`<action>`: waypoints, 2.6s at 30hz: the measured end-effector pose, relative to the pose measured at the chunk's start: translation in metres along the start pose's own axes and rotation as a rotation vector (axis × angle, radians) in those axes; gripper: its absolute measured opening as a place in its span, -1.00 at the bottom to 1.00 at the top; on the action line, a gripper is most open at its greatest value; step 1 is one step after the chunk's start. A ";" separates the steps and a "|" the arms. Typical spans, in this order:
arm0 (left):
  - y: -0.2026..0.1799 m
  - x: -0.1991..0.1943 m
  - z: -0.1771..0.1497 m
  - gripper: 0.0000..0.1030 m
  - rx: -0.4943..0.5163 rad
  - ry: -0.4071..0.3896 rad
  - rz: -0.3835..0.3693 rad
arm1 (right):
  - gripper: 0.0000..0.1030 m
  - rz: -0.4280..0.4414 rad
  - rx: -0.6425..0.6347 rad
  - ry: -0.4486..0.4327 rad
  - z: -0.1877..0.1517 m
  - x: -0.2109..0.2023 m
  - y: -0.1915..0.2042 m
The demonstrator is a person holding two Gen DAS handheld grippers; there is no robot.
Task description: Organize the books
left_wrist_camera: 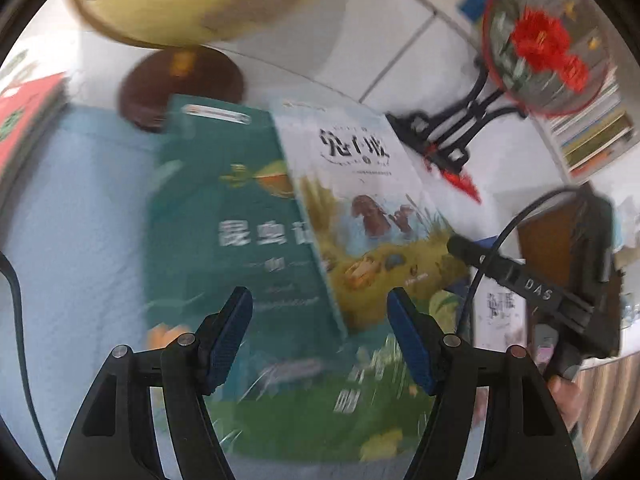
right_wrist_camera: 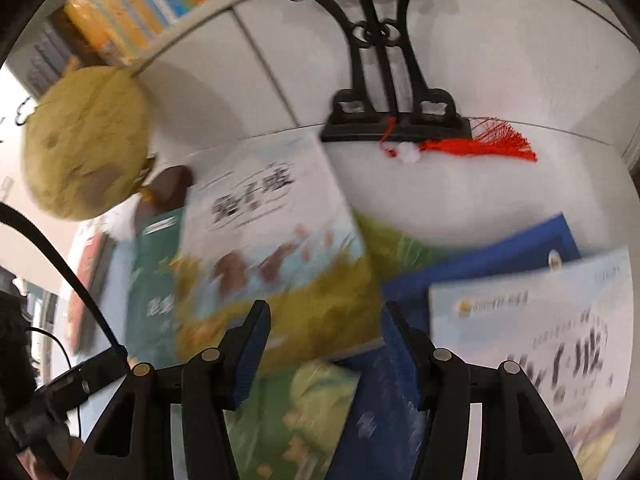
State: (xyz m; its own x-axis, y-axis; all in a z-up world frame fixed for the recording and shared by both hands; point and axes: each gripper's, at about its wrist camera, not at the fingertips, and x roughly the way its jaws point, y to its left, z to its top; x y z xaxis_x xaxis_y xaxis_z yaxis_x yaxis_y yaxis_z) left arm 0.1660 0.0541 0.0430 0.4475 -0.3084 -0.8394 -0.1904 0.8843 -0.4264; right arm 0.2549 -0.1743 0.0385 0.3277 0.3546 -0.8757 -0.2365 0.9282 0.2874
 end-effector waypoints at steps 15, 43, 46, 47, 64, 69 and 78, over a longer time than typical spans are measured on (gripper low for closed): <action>-0.007 -0.009 -0.025 0.16 0.086 0.042 -0.081 | -0.13 0.108 -0.152 0.082 -0.016 -0.016 0.010; 0.017 -0.054 -0.196 0.22 0.070 0.191 -0.127 | -0.13 0.374 0.104 0.083 -0.226 -0.111 -0.006; 0.024 -0.058 -0.193 0.17 0.065 0.211 -0.146 | -0.13 0.493 0.130 0.054 -0.220 -0.133 0.011; 0.031 -0.064 -0.192 0.17 0.050 0.206 -0.143 | -0.13 0.519 0.117 0.043 -0.216 -0.139 0.024; 0.170 -0.192 -0.173 0.17 -0.273 -0.068 -0.270 | -0.10 0.624 -0.060 0.116 -0.213 -0.109 0.179; 0.129 -0.170 -0.177 0.17 -0.197 0.007 -0.368 | -0.09 0.568 -0.068 0.076 -0.214 -0.119 0.175; 0.106 -0.129 -0.174 0.17 -0.075 0.111 -0.247 | -0.03 0.395 0.054 0.075 -0.233 -0.123 0.103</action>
State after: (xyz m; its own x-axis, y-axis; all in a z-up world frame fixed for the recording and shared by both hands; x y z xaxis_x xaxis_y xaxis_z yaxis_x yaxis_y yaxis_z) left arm -0.0640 0.1264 0.0480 0.3905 -0.5513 -0.7372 -0.1539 0.7504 -0.6428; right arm -0.0225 -0.1488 0.0855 0.1533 0.6780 -0.7189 -0.2815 0.7273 0.6260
